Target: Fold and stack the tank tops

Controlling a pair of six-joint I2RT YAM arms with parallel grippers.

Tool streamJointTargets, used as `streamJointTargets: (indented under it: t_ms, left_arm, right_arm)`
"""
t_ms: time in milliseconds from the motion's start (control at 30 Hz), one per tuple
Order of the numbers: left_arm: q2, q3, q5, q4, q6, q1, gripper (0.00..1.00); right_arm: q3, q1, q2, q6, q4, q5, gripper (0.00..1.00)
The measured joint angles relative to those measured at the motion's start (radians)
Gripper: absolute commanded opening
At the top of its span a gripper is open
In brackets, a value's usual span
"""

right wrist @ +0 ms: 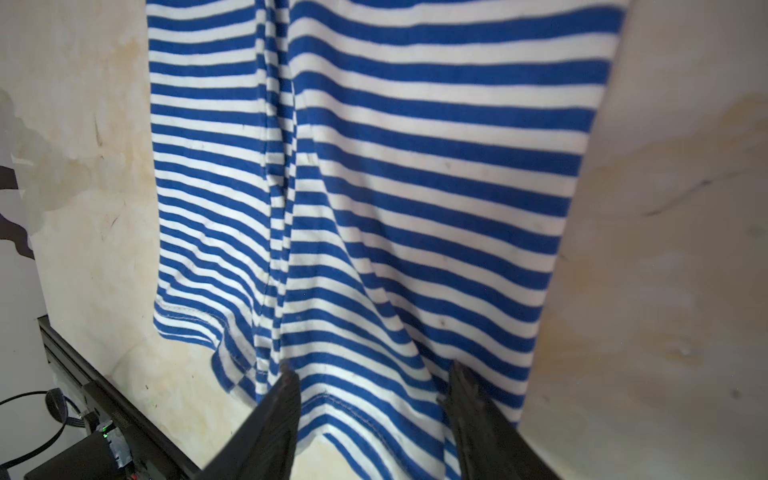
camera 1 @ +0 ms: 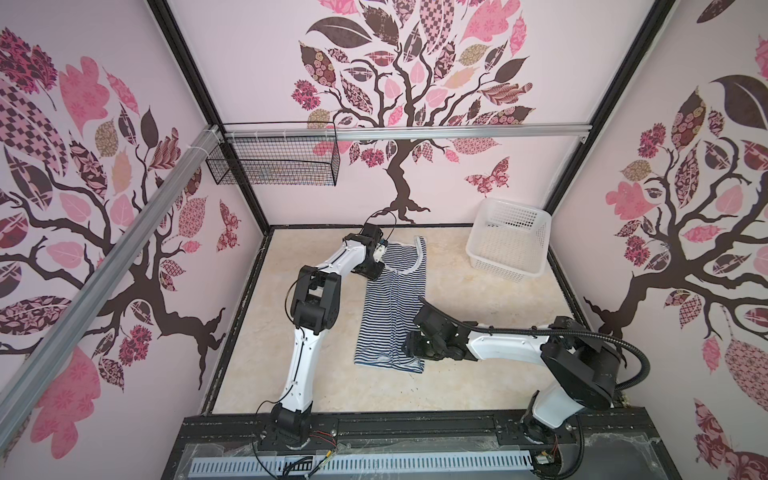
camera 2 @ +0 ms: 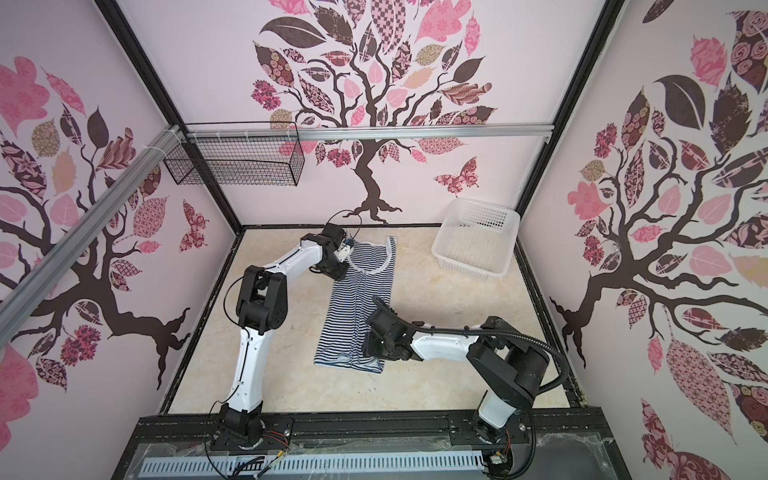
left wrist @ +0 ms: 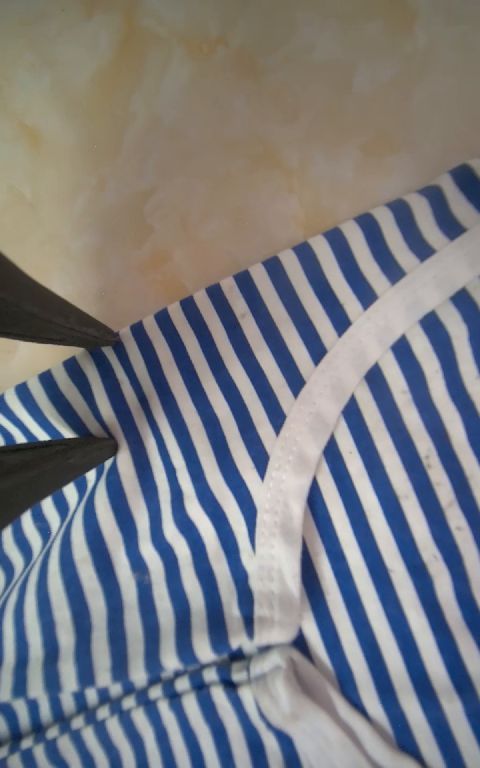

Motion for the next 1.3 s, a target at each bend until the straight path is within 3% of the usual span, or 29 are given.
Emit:
streamJointTargets:
  t_ms: [200,567,833,1033,1300]
  left_arm:
    - [-0.17,-0.221,0.008,0.019,-0.002,0.027,0.41]
    - [-0.759,-0.761,0.118,0.092,0.064,0.062,0.44]
    - [-1.143,-1.215,0.137,0.118,0.175,0.032,0.56]
    - [-1.311,-1.308,0.163,0.126,0.237,-0.021,0.56]
    - [-1.329,-1.324,0.195,0.129,0.336,-0.053,0.53]
  right_arm:
    - [0.01,0.0,-0.008,-0.017,-0.027,-0.012,0.65]
    - [0.035,0.01,-0.182,-0.044,-0.145,-0.003,0.68]
    - [-0.149,0.01,-0.284,-0.029,-0.105,-0.021,0.62]
    - [-0.266,0.01,-0.287,0.024,-0.021,-0.067,0.52]
    - [-0.297,0.011,-0.284,0.1,0.084,-0.094,0.46]
